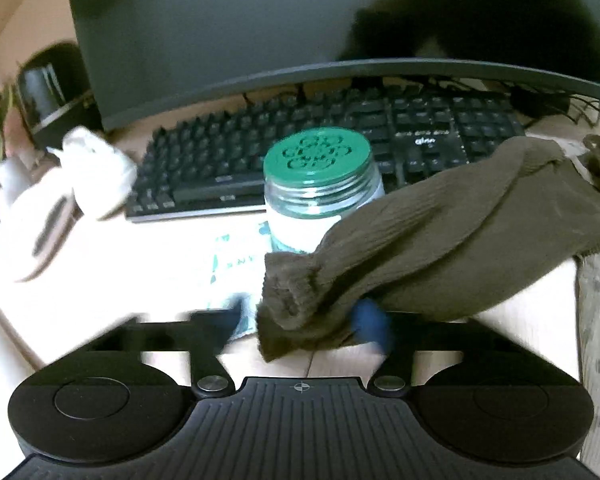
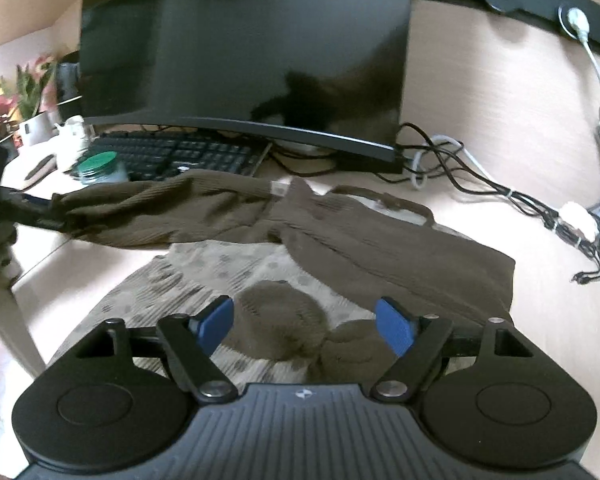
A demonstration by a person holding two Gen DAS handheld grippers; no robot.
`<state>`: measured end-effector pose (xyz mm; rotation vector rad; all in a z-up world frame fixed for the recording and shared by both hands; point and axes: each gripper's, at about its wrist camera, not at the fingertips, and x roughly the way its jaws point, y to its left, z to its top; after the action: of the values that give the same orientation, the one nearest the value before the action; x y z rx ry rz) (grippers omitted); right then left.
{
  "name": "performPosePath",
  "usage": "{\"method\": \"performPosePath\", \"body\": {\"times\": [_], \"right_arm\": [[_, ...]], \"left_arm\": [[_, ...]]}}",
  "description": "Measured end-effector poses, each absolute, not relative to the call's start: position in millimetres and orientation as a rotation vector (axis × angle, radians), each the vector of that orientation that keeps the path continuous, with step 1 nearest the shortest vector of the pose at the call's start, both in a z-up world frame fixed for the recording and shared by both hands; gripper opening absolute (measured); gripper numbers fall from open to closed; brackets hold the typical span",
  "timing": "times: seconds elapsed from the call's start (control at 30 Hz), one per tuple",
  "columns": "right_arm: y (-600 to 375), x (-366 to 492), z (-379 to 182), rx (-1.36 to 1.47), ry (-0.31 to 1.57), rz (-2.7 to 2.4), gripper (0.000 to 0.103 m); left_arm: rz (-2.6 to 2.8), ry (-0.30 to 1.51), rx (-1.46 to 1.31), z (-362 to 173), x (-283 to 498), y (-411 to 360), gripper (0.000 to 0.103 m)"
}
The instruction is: Fold clothes
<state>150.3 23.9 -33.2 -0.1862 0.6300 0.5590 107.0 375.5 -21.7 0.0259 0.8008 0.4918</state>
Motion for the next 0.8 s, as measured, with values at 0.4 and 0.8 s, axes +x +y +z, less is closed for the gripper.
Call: {"method": "performPosePath", "body": {"times": [0.4, 0.8], "right_arm": [[-48.8, 161.4, -44.4, -0.06, 0.683, 0.36, 0.08], [-77.7, 176.0, -54.9, 0.051, 0.745, 0.34, 0.081]], "left_arm": [[-0.01, 0.613, -0.191, 62.2, 146.8, 250.3, 0.016], [-0.262, 0.725, -0.359, 27.5, 183.4, 182.2, 0.085]]}}
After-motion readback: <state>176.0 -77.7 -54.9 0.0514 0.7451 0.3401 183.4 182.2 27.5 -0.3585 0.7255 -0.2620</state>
